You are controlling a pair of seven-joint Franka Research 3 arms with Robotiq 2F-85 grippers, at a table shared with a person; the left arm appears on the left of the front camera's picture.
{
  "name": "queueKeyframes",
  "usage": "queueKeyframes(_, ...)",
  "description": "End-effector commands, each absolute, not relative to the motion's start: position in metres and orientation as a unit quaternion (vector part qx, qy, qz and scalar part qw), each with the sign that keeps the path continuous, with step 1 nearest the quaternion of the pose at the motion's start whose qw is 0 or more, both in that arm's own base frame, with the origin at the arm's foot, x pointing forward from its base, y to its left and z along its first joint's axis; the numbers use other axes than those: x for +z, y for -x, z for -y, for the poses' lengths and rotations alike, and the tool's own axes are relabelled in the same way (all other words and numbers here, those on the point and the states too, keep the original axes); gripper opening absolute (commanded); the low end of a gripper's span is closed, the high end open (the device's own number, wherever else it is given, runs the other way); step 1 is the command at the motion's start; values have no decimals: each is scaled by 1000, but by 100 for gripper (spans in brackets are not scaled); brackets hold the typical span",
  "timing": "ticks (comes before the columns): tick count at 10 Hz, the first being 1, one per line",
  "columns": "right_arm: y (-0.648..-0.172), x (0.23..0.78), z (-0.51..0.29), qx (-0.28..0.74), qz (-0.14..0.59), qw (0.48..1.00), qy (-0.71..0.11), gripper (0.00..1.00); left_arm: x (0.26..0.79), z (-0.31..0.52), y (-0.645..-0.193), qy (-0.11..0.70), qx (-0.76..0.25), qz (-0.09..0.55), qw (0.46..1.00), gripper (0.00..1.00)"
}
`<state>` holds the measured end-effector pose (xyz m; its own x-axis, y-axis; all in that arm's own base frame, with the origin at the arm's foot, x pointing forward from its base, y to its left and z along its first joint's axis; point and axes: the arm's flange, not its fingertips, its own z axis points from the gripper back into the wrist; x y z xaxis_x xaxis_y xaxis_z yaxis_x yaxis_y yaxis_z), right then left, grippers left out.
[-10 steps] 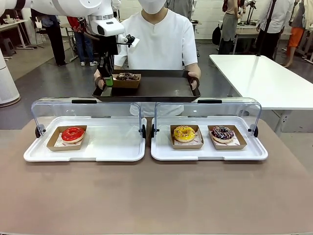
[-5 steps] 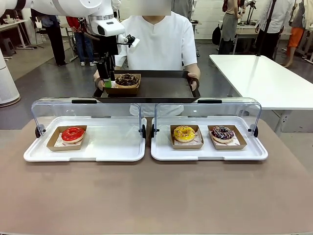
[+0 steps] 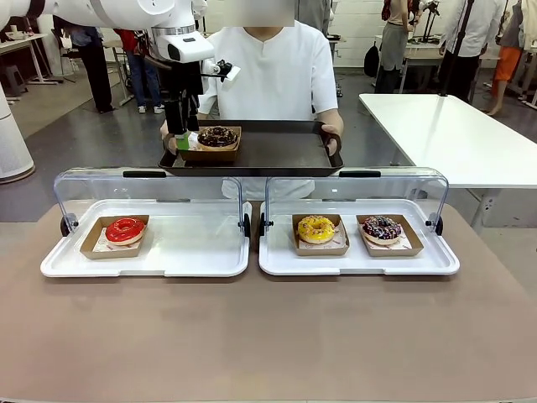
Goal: Provide the desired donut to the person.
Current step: Place the picked Paper togo box onto the Handle tray extended by the person.
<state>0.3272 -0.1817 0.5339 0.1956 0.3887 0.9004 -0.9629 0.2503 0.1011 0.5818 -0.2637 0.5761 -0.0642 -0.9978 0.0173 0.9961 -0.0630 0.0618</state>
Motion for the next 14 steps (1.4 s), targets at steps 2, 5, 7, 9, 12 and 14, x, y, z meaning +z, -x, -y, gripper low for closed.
queueKeyframes(2,-327,534,182,495,402,678,-366,100,580,261,-583,0,-732,26,681,100)
queueKeyframes(5,-327,534,182,495,402,678,-366,100,588,259,-566,2,-742,30,669,100)
queueKeyframes(7,-327,534,182,495,402,678,-366,100,595,237,-510,-48,-745,33,665,100)
queueKeyframes(9,-327,534,182,495,402,678,-366,100,596,204,-449,-30,-749,55,660,100)
queueKeyframes(12,-327,534,182,495,402,678,-366,100,593,172,-415,-22,-750,83,656,100)
queueKeyframes(14,-327,534,182,495,402,678,-366,100,582,167,-410,1,-739,85,668,100)
